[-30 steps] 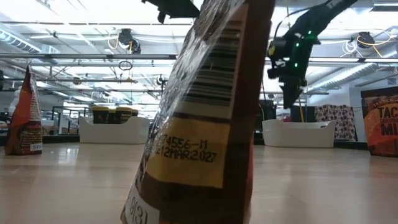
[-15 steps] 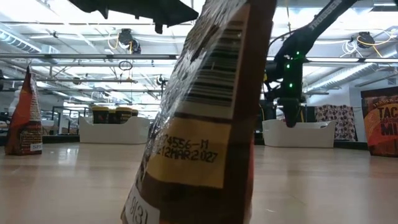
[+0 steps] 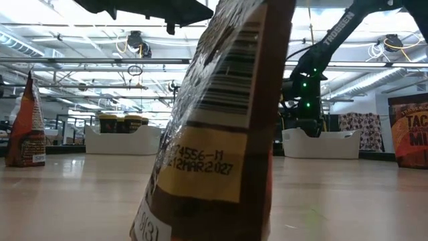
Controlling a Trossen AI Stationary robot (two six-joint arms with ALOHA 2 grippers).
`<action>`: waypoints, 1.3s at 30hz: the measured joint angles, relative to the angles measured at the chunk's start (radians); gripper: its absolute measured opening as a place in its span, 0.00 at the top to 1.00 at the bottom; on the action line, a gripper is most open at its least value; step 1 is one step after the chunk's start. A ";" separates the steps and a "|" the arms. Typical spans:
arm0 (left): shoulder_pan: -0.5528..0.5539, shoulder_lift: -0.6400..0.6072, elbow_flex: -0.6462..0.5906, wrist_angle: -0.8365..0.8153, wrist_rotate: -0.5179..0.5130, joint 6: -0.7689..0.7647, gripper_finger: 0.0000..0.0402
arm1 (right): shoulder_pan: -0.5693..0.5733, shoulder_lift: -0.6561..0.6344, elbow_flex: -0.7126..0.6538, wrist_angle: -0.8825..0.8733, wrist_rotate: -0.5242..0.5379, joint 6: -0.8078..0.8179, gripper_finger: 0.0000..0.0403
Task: Sort spices by type
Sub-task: Put the top center orange seasoning pack into the right white bin
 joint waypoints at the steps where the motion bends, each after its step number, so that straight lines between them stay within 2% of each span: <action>1: 0.000 0.000 0.000 0.000 0.000 0.000 0.88 | -0.001 0.005 0.000 0.000 0.000 0.004 0.26; 7: 0.000 0.000 0.000 0.002 0.000 0.000 0.88 | -0.005 0.016 0.000 0.006 0.001 0.025 0.36; 17: 0.000 0.000 0.000 0.008 0.000 0.000 0.88 | -0.006 0.016 0.000 -0.002 0.008 0.047 0.66; 25: 0.000 0.000 0.001 0.033 0.000 0.001 0.88 | -0.005 -0.027 -0.001 -0.047 0.082 0.045 0.85; 29: 0.000 0.000 0.001 0.049 0.001 0.001 0.88 | -0.005 -0.083 -0.001 -0.046 0.081 0.042 0.89; 39: 0.000 0.000 0.001 0.064 0.004 0.001 0.88 | -0.005 -0.311 -0.001 -0.046 0.050 0.020 0.90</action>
